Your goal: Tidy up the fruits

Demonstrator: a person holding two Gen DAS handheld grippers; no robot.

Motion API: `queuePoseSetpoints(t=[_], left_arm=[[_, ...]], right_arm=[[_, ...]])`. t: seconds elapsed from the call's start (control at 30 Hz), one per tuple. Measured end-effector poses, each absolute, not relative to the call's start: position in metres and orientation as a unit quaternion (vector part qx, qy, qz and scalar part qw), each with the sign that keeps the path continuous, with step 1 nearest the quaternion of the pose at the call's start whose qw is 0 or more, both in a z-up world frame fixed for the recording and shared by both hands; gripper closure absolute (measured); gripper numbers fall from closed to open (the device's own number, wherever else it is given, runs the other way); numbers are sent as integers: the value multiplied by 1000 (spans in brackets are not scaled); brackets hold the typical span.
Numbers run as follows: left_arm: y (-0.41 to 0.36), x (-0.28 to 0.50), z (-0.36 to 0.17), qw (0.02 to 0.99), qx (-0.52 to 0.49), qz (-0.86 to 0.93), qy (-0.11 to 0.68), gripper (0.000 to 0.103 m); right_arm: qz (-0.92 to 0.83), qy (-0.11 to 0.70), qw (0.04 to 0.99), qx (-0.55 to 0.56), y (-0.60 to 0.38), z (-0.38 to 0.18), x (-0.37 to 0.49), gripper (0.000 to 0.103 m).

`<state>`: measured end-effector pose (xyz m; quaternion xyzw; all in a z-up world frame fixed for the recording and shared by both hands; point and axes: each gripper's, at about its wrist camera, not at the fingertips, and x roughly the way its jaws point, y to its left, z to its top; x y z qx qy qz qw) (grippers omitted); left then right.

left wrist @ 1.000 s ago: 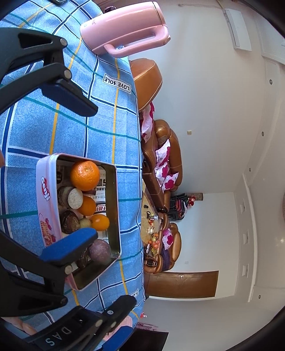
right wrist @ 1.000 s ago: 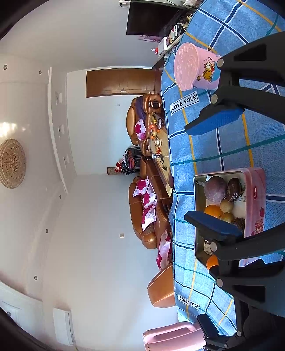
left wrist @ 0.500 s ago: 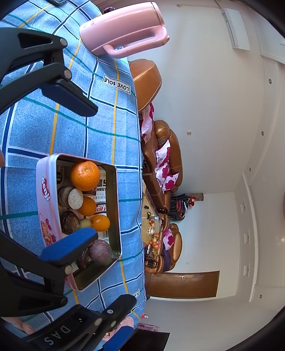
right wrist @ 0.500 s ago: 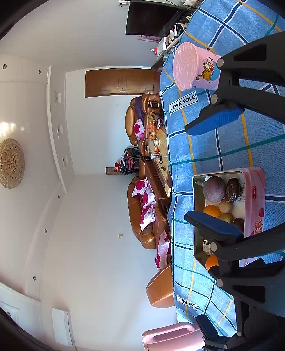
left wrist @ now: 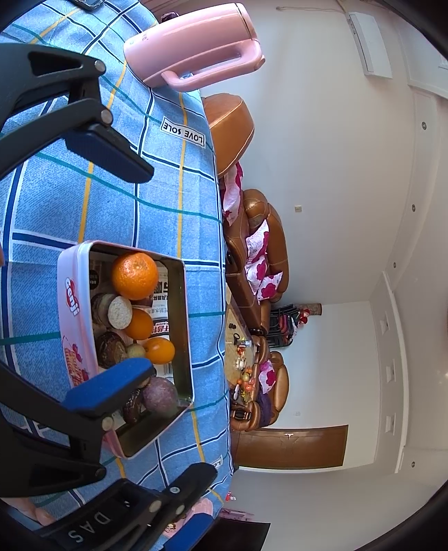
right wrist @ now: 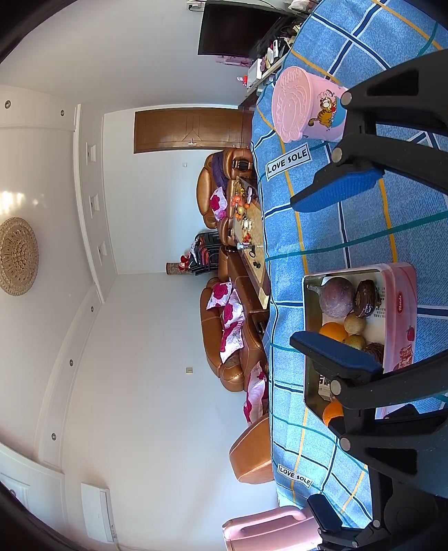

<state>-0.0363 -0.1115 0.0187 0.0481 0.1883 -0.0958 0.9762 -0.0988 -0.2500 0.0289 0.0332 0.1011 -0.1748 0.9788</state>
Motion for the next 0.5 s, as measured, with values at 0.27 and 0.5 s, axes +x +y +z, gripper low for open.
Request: queuePoseSetpoints(t=[0.27,0.5], left_arm=[[-116,-39,19,975,56,-110,184,0],[-114,-35,19,975,52,-104,192,0]], right_arm=[[-176,103,978,34,-251,29,-99,30],[-197,110,974,38,-255,28,-99,30]])
